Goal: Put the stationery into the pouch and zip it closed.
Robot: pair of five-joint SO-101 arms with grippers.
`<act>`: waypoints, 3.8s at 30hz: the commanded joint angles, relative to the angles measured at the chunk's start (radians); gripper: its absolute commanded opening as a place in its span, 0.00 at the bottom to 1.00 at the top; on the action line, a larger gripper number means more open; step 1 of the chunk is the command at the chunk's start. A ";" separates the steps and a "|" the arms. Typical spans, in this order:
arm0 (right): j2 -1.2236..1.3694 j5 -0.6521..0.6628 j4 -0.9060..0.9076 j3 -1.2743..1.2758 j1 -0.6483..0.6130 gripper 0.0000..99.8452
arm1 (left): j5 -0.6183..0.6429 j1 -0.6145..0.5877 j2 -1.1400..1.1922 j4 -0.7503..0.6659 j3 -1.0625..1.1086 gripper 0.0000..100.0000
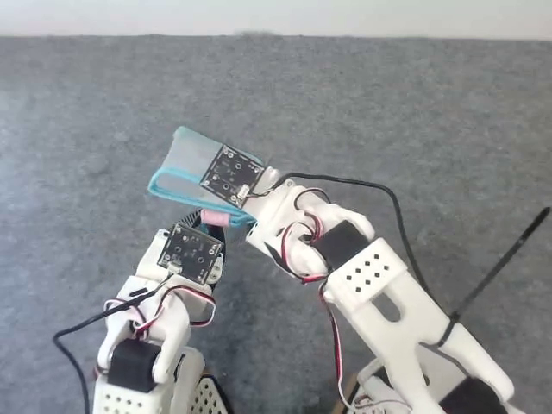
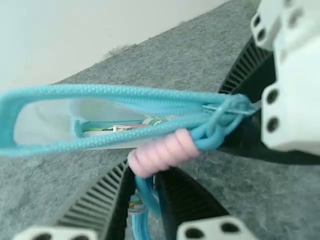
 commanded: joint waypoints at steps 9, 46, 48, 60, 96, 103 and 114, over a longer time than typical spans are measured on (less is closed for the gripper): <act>0.229 0.015 -0.016 -0.092 0.154 0.01 | -0.012 -0.140 -0.018 -0.009 -0.010 0.01; 0.266 0.083 -0.030 -0.109 0.498 0.01 | -0.011 -0.483 -0.017 -0.203 0.105 0.01; 0.266 0.080 -0.022 -0.107 0.496 0.01 | -0.008 -0.480 -0.018 -0.203 0.105 0.01; 0.252 -0.025 0.048 -0.114 0.463 0.35 | 0.132 -0.419 -0.018 -0.186 0.139 0.31; -0.657 -0.187 -0.051 0.684 0.466 0.36 | 0.387 -0.333 -0.018 0.017 -0.018 0.30; -0.894 -0.187 -0.042 0.855 0.467 0.36 | 0.353 -0.333 -0.018 0.006 0.033 0.30; -1.248 -0.187 0.028 1.046 0.573 0.36 | 0.264 -0.338 -0.018 0.005 0.223 0.30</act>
